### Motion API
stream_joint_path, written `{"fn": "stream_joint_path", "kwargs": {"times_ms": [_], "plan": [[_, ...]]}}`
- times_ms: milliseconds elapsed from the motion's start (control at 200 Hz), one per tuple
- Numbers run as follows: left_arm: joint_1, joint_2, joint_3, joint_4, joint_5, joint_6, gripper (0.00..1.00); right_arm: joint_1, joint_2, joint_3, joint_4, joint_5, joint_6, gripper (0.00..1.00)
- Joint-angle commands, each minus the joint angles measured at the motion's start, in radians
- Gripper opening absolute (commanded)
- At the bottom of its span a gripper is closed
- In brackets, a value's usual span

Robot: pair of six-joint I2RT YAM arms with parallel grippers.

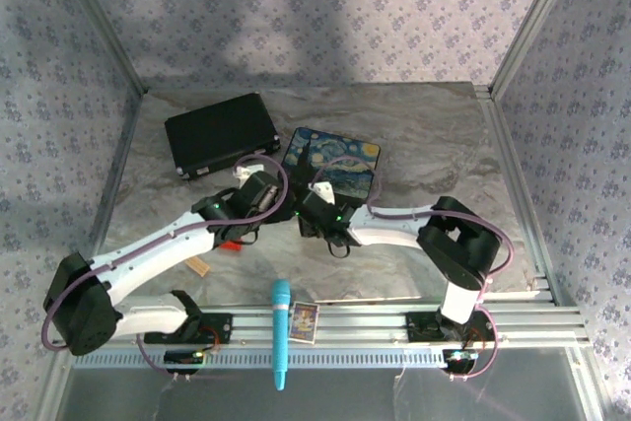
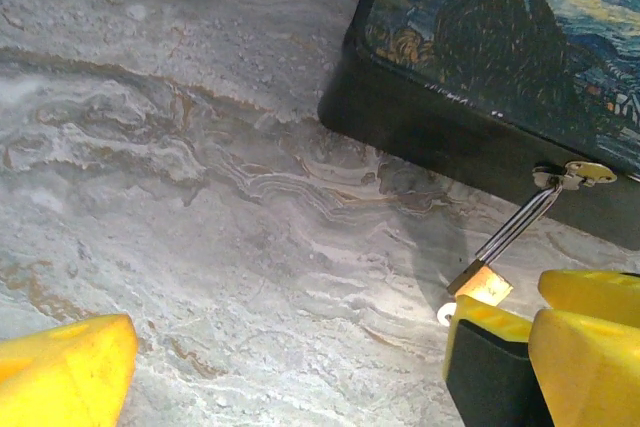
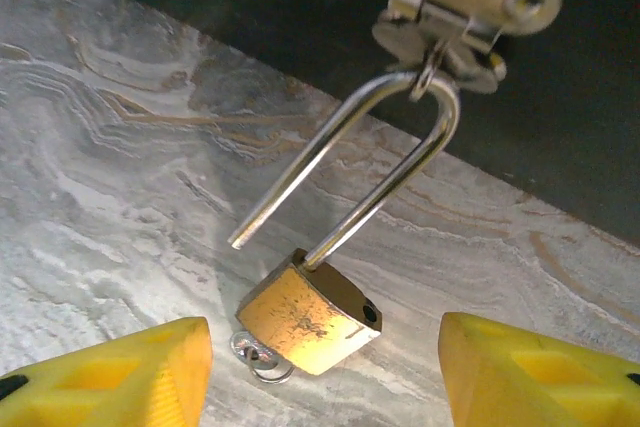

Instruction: Unlock the padlock with the key

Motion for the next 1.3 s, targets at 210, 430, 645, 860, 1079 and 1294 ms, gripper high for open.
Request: {"fn": "stream_joint_path", "kwargs": {"times_ms": [210, 430, 645, 860, 1079, 1294], "plan": [[0.006, -0.015, -0.023, 0.049, 0.028, -0.020, 1.00, 0.011, 0.093, 0.057, -0.005, 0.022, 0.045, 0.59], [0.006, 0.001, -0.025, 0.060, 0.031, -0.021, 1.00, 0.012, 0.133, 0.074, -0.019, 0.050, 0.026, 0.49], [0.004, 0.008, -0.005, 0.038, -0.006, 0.023, 1.00, 0.009, 0.073, 0.007, -0.011, 0.051, 0.026, 0.36], [-0.010, 0.020, 0.073, -0.016, -0.128, 0.208, 1.00, -0.061, -0.084, -0.182, 0.174, -0.087, -0.058, 0.20], [-0.049, 0.117, 0.171, 0.000, -0.126, 0.435, 1.00, -0.145, -0.174, -0.308, 0.291, -0.253, -0.156, 0.19], [-0.174, 0.287, 0.222, 0.159, -0.216, 0.963, 0.97, -0.243, -0.246, -0.453, 0.436, -0.398, -0.164, 0.19]]}}
